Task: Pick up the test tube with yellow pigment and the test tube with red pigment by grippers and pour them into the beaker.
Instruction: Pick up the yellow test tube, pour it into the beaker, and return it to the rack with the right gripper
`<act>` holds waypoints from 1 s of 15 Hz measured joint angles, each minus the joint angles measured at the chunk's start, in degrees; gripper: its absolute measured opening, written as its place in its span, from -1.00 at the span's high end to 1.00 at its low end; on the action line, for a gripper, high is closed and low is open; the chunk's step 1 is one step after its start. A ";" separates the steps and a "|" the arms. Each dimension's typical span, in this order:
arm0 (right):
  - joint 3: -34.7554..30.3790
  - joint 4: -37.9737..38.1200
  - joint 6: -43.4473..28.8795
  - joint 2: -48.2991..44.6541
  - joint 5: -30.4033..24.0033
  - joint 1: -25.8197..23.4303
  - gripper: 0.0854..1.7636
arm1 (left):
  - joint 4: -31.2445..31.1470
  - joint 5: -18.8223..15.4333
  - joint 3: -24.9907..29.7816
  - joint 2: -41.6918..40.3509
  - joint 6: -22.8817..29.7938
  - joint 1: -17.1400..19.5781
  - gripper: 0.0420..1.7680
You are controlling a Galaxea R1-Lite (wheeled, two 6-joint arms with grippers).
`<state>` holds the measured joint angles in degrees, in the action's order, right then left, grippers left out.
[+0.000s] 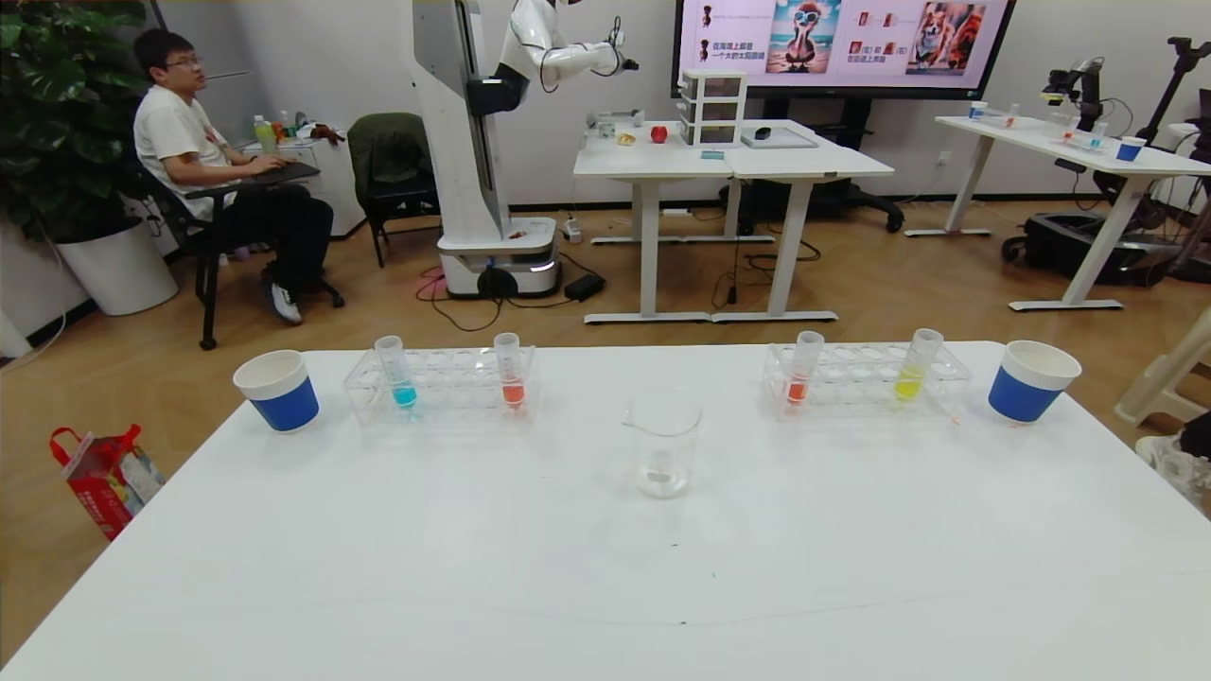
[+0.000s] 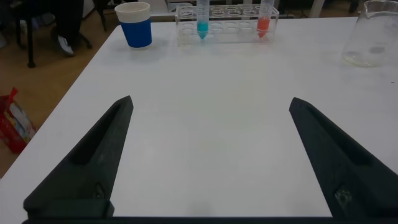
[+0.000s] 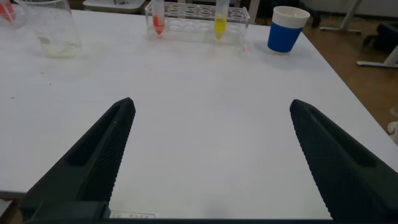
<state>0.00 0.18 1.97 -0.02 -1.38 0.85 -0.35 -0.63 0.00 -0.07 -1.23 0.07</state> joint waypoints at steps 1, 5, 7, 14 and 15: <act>0.00 0.00 0.00 0.00 0.00 0.00 -0.97 | 0.00 0.00 0.00 0.00 0.02 0.00 -0.98; 0.00 0.00 0.02 0.00 0.00 0.00 -0.97 | 0.00 0.00 0.00 0.00 0.02 0.00 -0.98; 0.00 -0.11 -0.05 0.00 0.00 -0.11 -0.97 | 0.00 0.00 0.00 0.00 0.02 0.00 -0.98; 7.61 -1.33 -0.24 6.02 0.54 0.00 -0.97 | 0.02 0.01 0.00 0.00 0.02 0.00 -0.98; 9.36 -2.83 -0.30 9.36 0.50 0.30 -0.97 | 0.02 0.00 0.00 0.00 0.02 0.00 -0.98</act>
<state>9.36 -2.65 1.67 9.34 -0.88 1.16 -0.33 -0.63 0.00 -0.07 -1.21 0.07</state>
